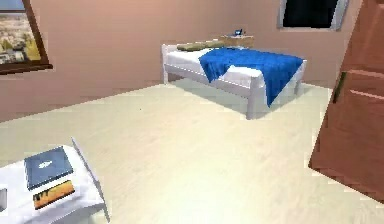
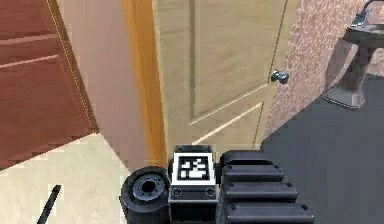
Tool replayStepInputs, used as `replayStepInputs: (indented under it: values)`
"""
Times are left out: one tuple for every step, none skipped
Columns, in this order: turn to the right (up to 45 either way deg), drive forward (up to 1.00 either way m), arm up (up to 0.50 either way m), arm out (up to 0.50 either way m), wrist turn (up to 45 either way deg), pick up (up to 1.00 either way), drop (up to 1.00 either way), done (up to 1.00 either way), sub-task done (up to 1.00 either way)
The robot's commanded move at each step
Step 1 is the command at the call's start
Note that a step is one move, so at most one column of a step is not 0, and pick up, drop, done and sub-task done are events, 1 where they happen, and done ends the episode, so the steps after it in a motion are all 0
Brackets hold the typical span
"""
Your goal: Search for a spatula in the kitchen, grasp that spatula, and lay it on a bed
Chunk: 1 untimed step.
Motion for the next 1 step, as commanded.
replayStepInputs:
  values:
    - [0.0, 1.0, 0.0, 0.0, 0.0, 0.0, 0.0, 0.0, 0.0]
